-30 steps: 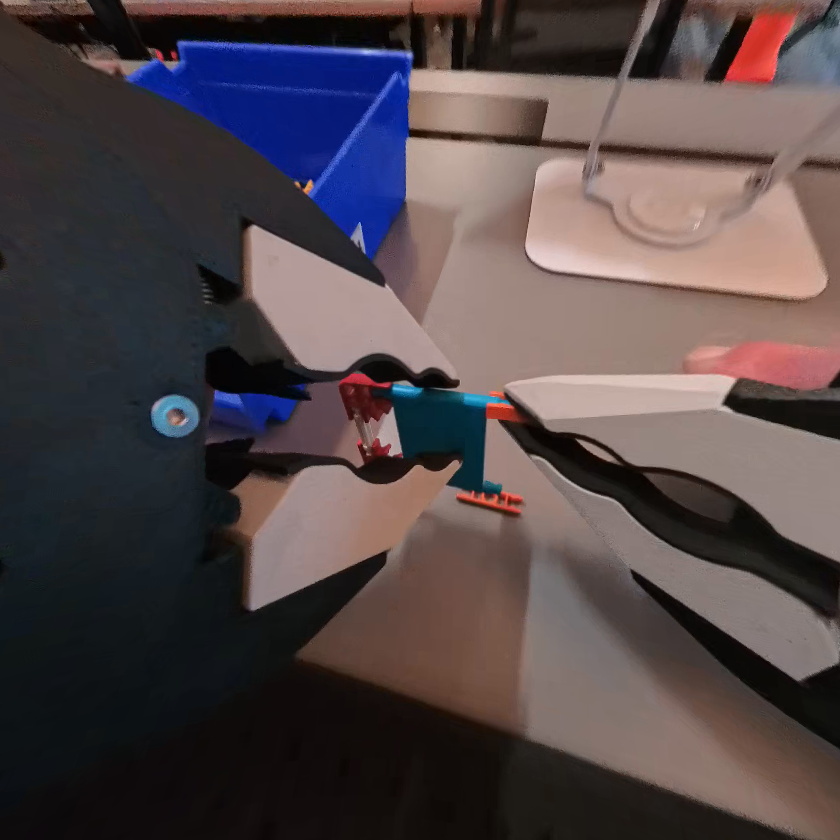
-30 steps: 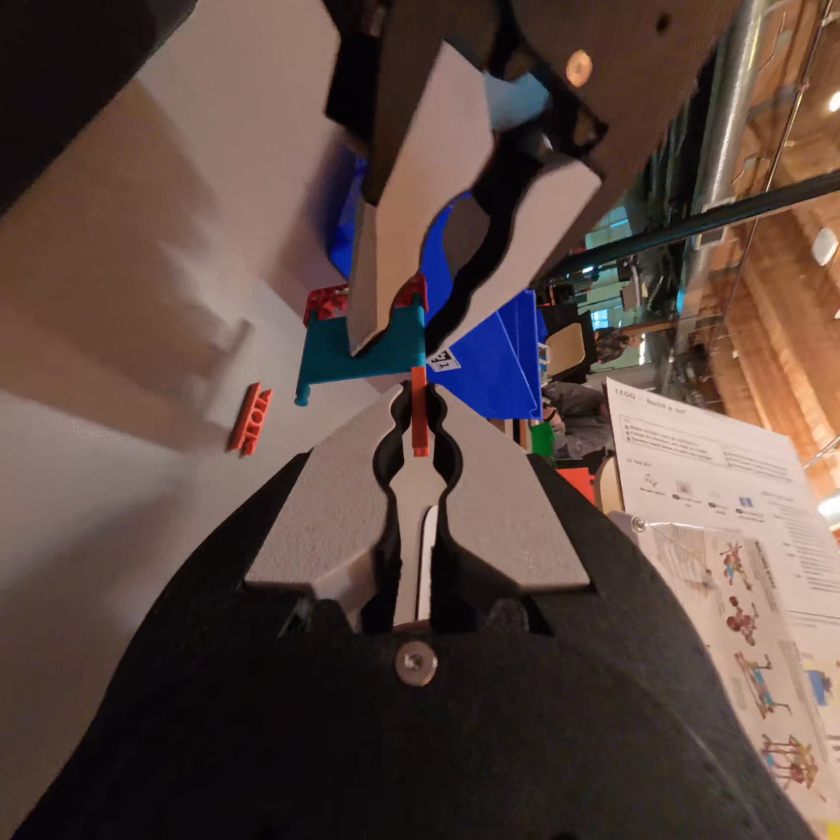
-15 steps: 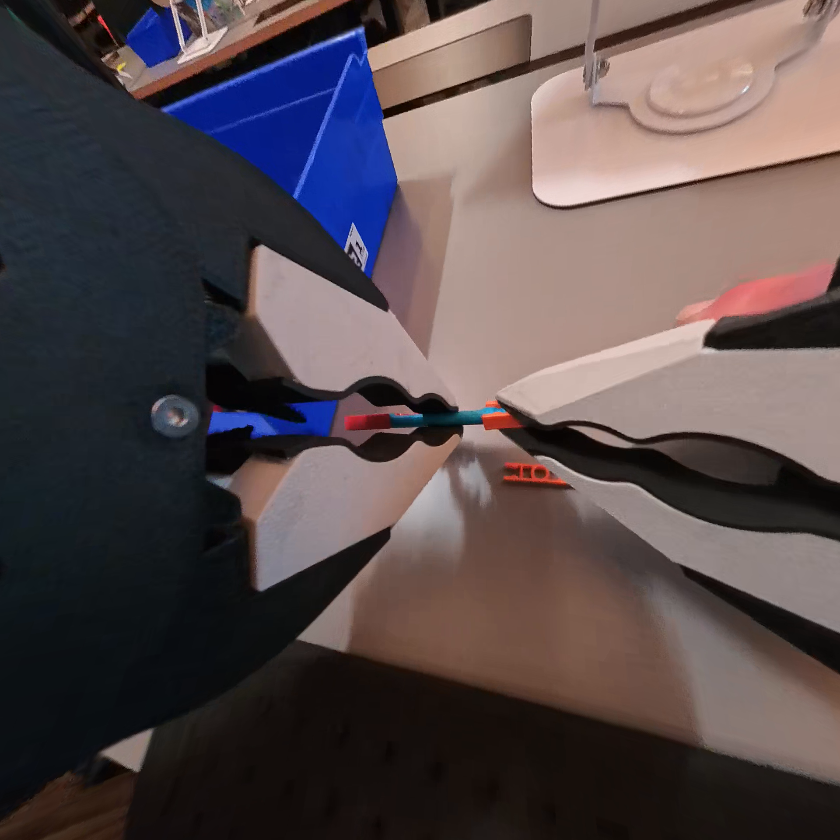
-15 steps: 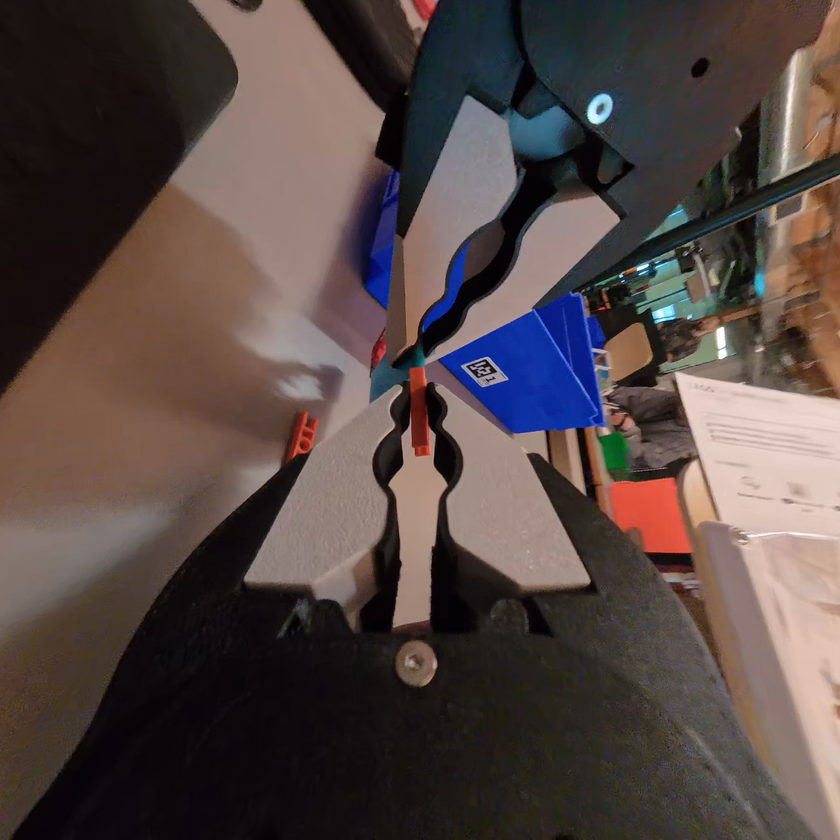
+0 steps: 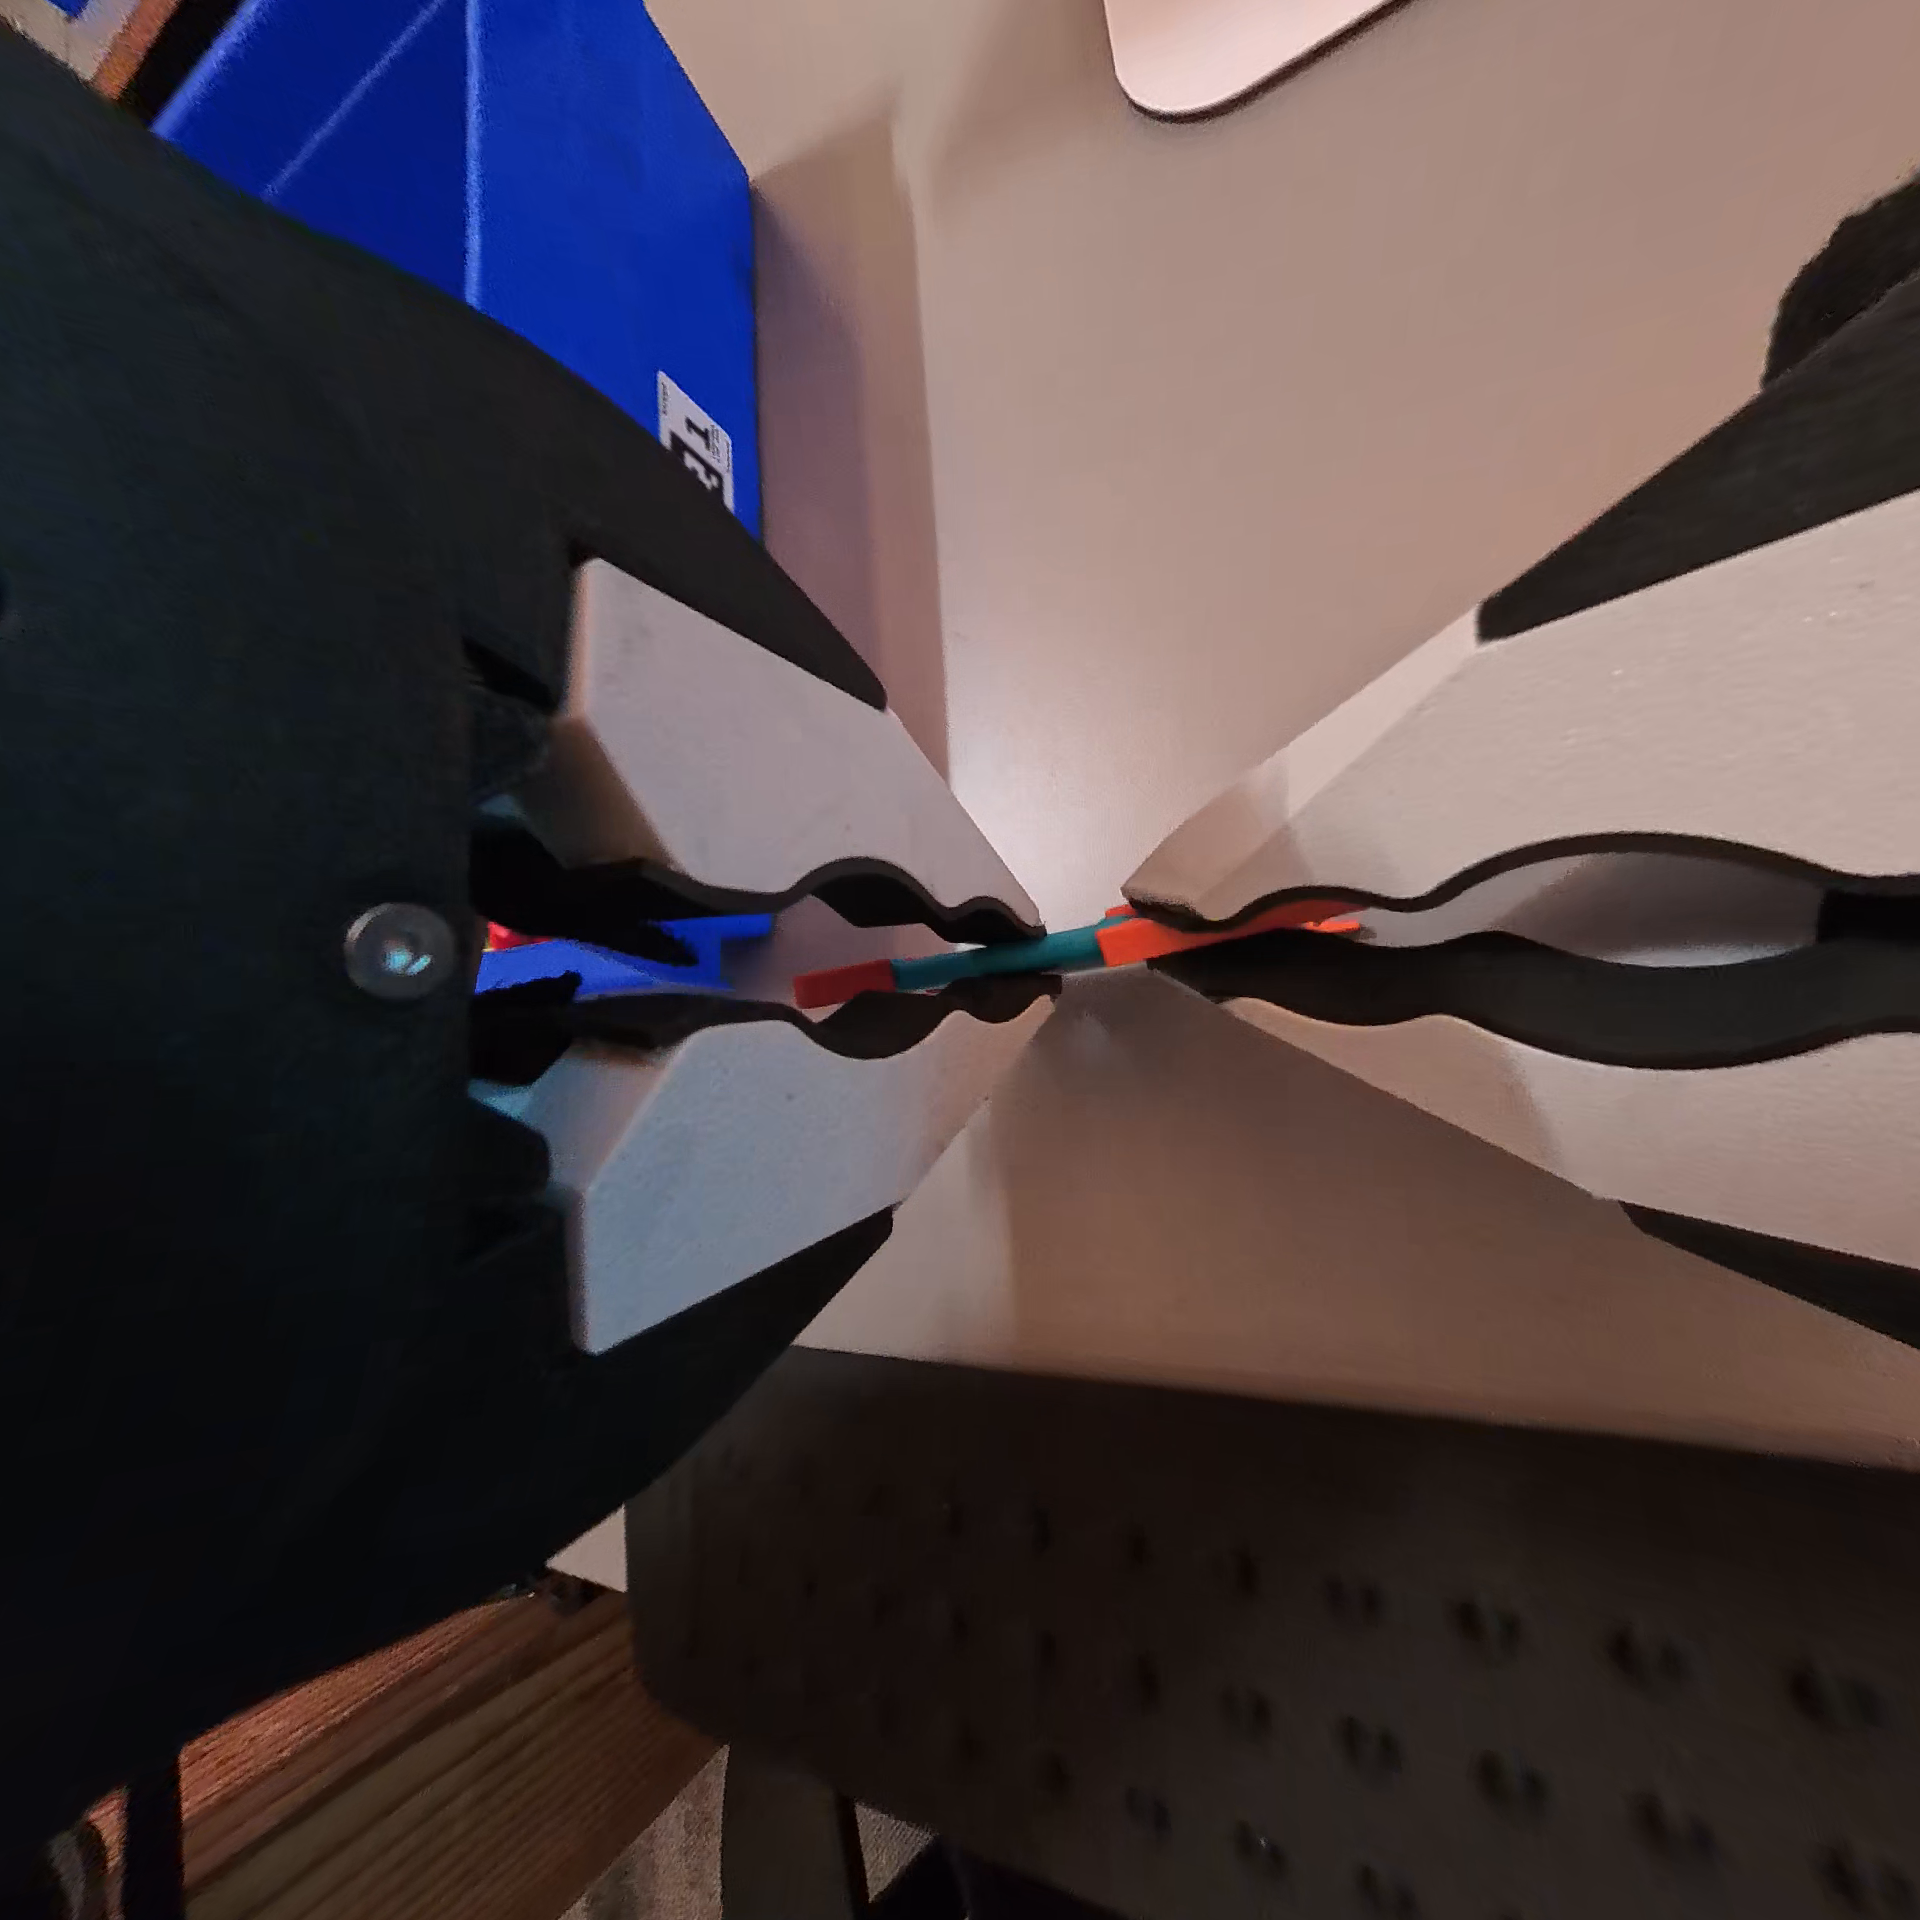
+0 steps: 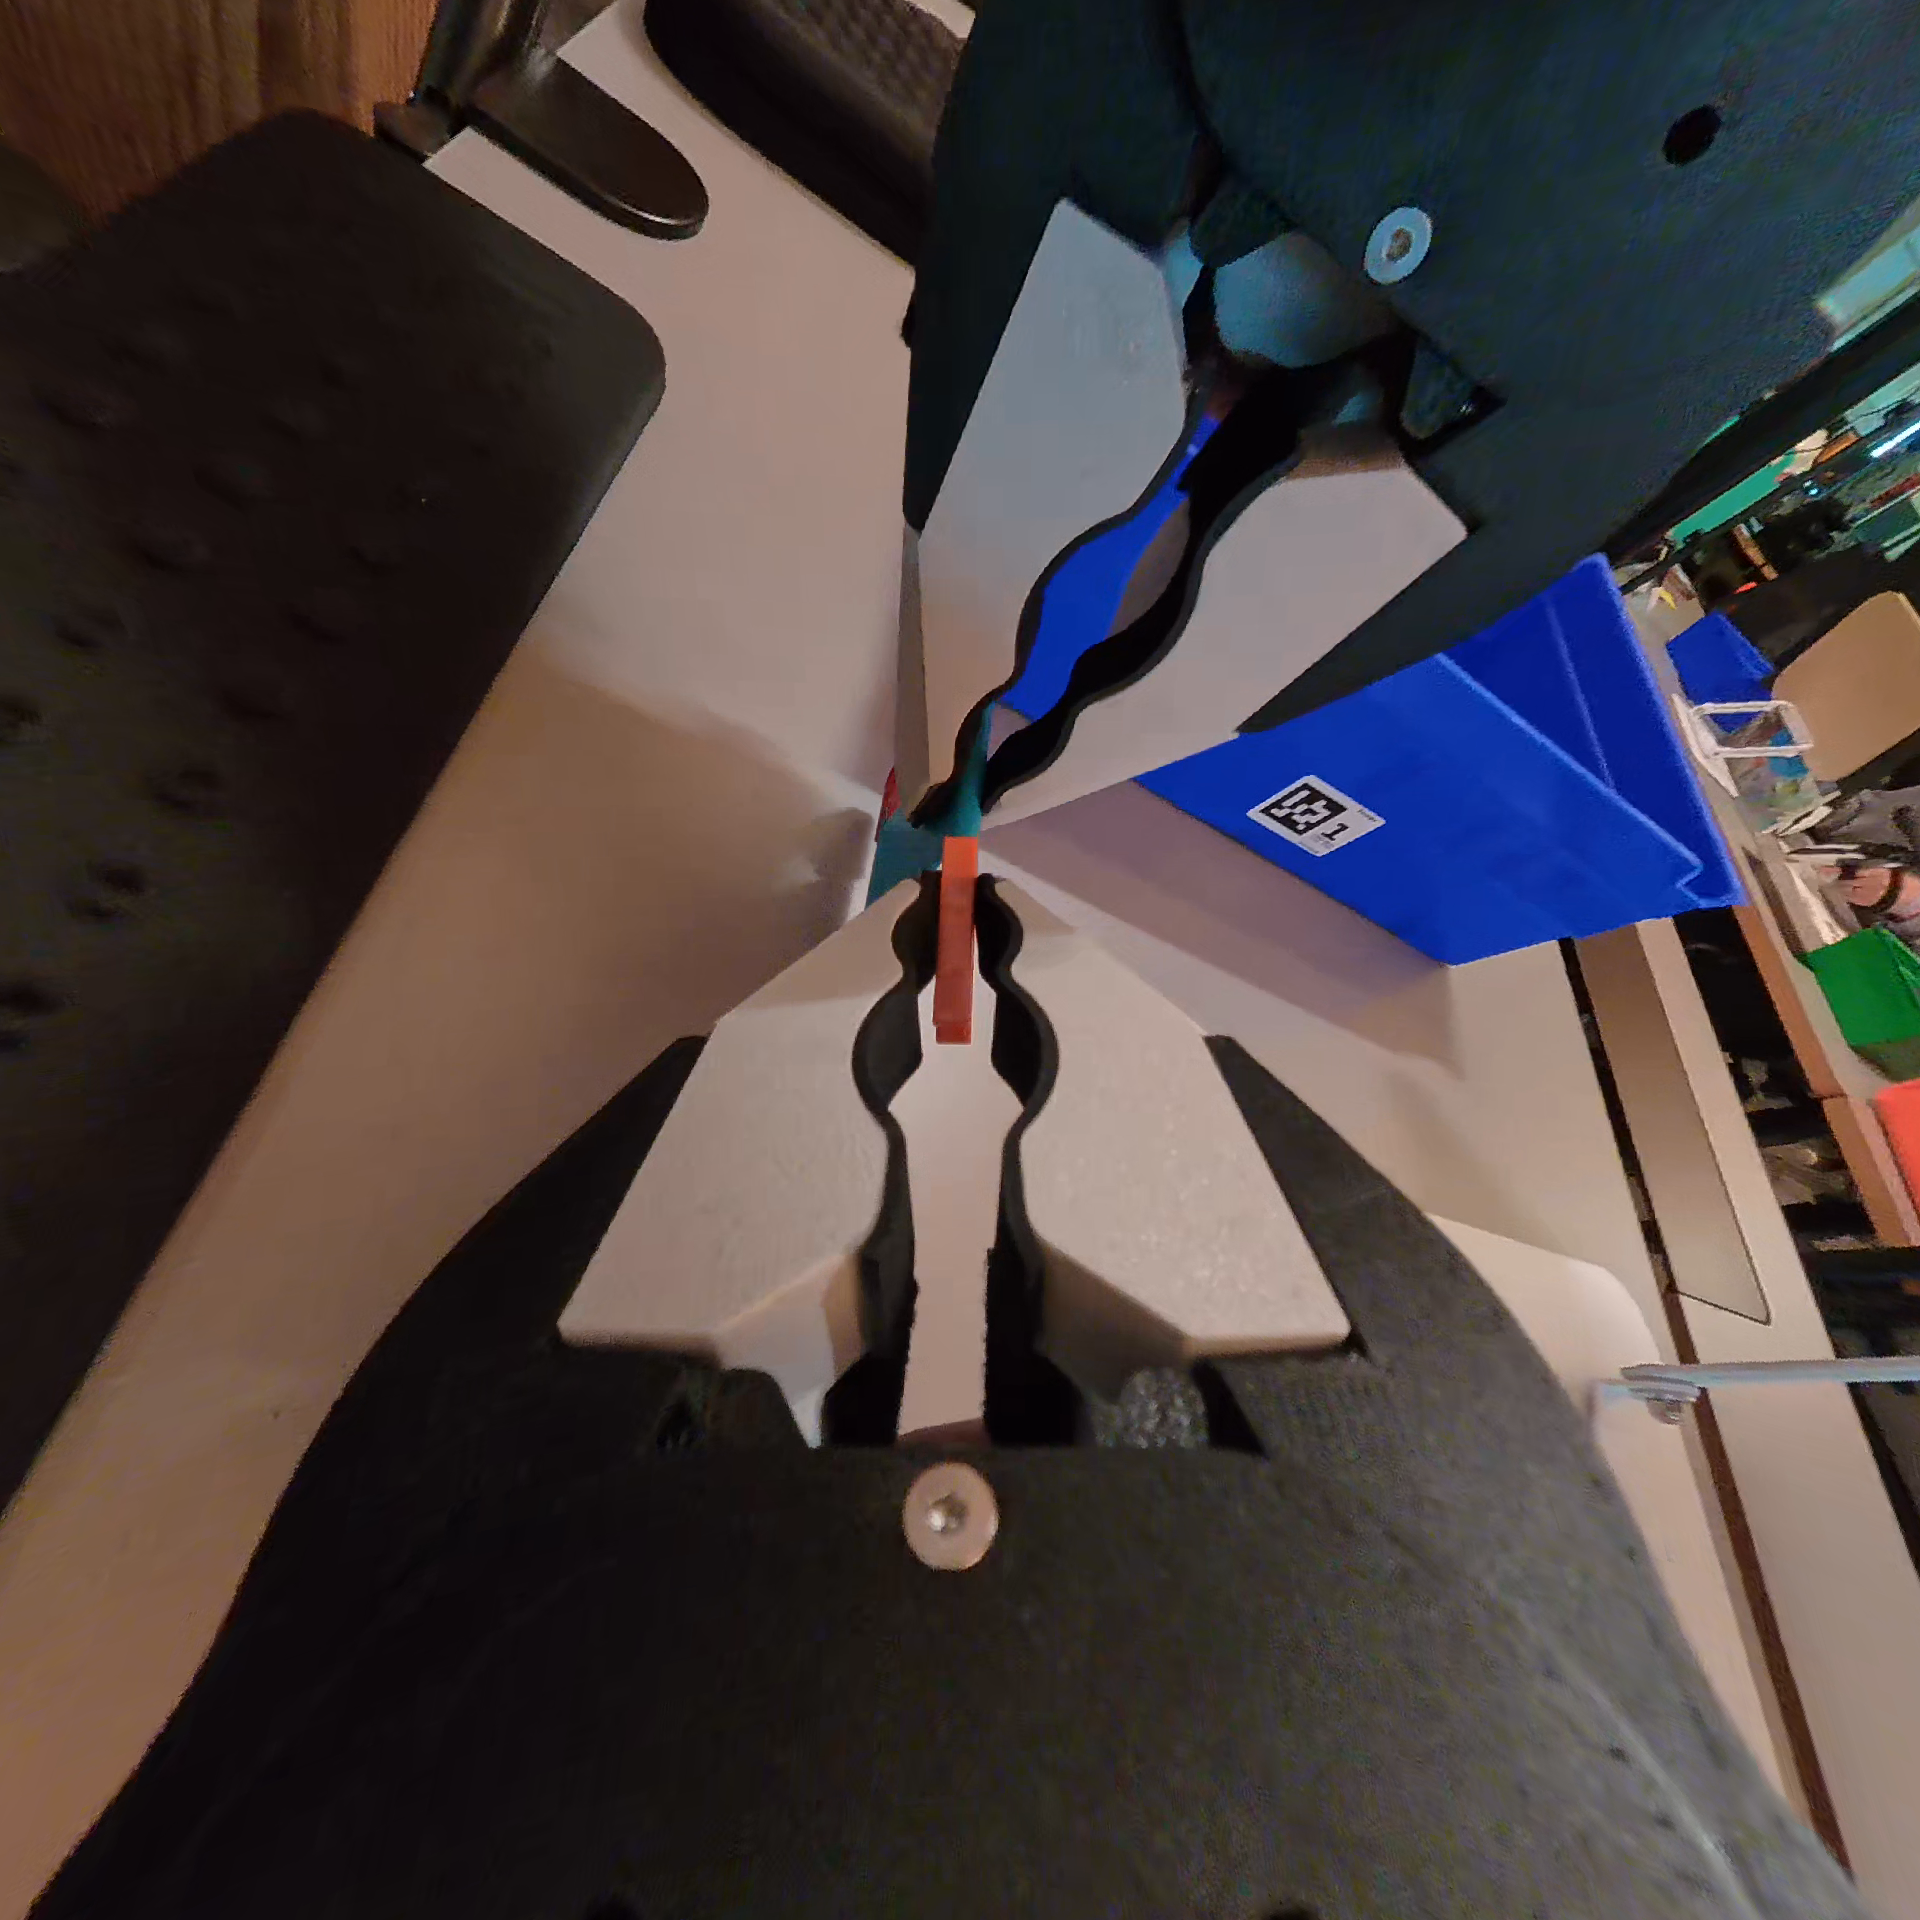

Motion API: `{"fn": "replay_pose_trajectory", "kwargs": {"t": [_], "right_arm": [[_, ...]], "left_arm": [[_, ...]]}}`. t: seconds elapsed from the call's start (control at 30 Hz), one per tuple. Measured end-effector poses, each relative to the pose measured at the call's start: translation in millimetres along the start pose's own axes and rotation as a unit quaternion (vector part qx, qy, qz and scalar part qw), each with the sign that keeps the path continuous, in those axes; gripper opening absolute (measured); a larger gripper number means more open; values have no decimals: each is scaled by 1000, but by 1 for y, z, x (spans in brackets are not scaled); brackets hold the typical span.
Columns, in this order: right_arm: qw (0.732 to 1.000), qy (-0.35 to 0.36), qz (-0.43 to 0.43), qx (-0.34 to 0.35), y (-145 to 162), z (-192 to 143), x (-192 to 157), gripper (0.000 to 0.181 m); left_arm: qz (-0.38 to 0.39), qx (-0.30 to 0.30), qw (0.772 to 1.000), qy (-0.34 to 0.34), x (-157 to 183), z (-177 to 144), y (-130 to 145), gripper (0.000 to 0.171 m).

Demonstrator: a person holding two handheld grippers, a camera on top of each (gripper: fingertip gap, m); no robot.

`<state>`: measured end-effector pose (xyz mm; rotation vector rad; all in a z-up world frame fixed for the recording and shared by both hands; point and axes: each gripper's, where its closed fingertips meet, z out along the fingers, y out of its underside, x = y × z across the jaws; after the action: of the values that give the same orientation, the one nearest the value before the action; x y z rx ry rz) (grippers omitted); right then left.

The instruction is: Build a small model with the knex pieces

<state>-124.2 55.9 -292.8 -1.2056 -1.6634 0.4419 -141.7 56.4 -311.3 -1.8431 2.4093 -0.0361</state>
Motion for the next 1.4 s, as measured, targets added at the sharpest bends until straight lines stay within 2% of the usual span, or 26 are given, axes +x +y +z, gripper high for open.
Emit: {"fn": "replay_pose_trajectory", "kwargs": {"t": [0.43,0.67,0.83,1.07,1.3,1.4], "right_arm": [[1000,-3,5,-5,8,4,0,4],[1000,-3,-20,-15,11,4,-4,4],[999,-14,39,-12,15,4,5,4],[992,-52,115,-2,21,4,15,4],[992,-59,115,4,25,4,13,4],[993,-48,111,2,25,4,16,4]], "left_arm": [[0,-20,1000,11,-4,8,2,3],[9,-23,1000,3,-1,13,0,2],[1,-32,999,13,-12,13,1,2],[-21,-24,996,80,-21,12,1,2],[-21,-28,995,90,-22,14,-1,1],[-37,-13,995,87,-25,14,-1,1]]}}
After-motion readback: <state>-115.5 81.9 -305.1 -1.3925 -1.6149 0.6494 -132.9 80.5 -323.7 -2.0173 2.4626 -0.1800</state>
